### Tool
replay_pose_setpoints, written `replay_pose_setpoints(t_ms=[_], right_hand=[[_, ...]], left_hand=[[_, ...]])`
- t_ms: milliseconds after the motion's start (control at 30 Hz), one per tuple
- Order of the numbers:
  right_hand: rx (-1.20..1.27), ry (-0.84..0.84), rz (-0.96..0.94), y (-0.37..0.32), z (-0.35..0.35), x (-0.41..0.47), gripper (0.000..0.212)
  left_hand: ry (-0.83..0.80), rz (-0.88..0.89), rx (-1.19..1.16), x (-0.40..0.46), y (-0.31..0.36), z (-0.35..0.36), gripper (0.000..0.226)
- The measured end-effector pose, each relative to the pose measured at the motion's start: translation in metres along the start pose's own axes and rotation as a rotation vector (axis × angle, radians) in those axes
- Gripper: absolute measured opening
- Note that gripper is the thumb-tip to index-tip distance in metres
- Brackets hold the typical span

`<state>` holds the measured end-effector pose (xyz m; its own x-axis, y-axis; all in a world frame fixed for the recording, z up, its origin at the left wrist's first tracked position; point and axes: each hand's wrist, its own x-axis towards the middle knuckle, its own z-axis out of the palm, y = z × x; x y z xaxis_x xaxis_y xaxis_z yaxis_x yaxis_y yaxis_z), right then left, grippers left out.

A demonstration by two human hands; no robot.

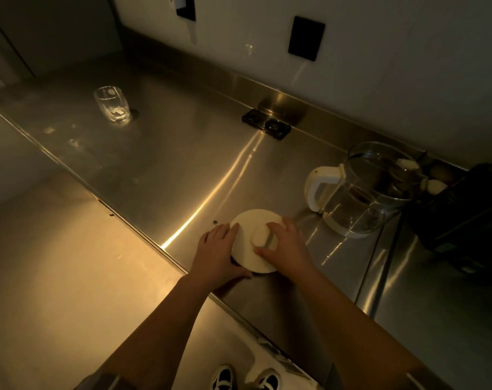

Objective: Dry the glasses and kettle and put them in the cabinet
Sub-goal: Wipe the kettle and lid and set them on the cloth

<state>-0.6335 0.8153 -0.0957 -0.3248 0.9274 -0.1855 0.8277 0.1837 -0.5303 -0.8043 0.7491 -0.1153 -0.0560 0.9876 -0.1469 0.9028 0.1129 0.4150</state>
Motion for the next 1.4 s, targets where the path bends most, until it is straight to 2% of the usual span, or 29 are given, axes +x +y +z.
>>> replay_pose_setpoints(t_ms=[433,633,867,1067,1400], right_hand=[[0.089,0.164,-0.059,-0.043,-0.062,0.016,0.07],[0.1,0.333,-0.036,-0.05,-0.108,0.012,0.067],[0.156,0.536,0.074,-0.011,-0.169,0.0,0.067],[0.166,0.663,0.213,0.033,-0.199,0.001,0.07],[0.185,0.666,0.331,0.079,-0.201,0.022,0.072]], left_hand=[[0.19,0.123,-0.185,0.019,0.013,-0.069,0.118],[0.198,0.224,-0.19,0.036,0.057,-0.115,0.117],[0.191,0.364,-0.286,0.077,0.129,-0.117,0.107],[0.207,0.455,-0.339,0.109,0.181,-0.089,0.096],[0.101,0.454,-0.225,0.138,0.213,-0.065,0.103]])
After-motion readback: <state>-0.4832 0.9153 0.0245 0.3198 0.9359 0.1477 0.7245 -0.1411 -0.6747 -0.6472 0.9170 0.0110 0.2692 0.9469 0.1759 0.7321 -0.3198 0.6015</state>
